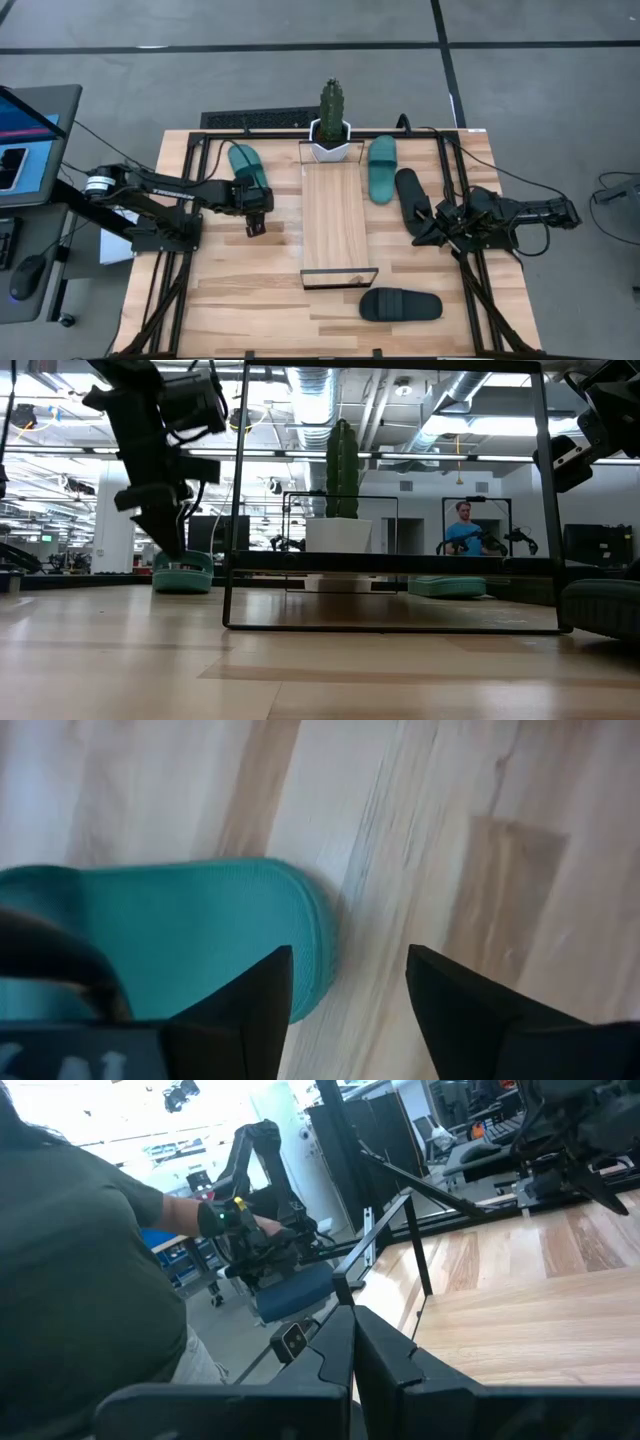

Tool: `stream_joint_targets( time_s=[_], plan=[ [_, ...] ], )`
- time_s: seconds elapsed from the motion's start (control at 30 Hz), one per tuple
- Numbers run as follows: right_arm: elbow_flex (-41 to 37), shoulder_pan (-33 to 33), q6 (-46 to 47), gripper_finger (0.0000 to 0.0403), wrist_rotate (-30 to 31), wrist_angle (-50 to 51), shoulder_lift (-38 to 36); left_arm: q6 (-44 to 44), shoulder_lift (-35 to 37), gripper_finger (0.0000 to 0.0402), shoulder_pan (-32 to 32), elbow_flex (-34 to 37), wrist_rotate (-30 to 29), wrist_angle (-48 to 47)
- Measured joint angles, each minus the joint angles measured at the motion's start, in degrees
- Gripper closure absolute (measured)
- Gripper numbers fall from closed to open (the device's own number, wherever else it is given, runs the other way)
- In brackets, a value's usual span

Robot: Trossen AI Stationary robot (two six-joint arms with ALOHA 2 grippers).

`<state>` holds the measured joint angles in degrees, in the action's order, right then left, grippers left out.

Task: Pick and place slides into the shelf
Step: Put the left green slipper on the shelf

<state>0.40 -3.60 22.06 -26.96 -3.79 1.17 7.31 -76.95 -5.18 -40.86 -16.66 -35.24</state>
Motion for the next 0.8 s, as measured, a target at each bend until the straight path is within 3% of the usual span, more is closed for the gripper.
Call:
stream_joint_targets(
  time_s=[0.63, 0.8],
  plan=[
    [0.0, 0.0, 0.0, 0.0403, 0.0, 0.0, 0.0, 3.7, -17.2, 0.0216, 0.3, -0.8, -8.2, 3.4],
    [0.0, 0.0, 0.0, 0.0403, 0.0, 0.0, 0.0, 2.0, -17.6, 0.0256, 1.2, -0.5, -9.6, 4.0]
  ],
)
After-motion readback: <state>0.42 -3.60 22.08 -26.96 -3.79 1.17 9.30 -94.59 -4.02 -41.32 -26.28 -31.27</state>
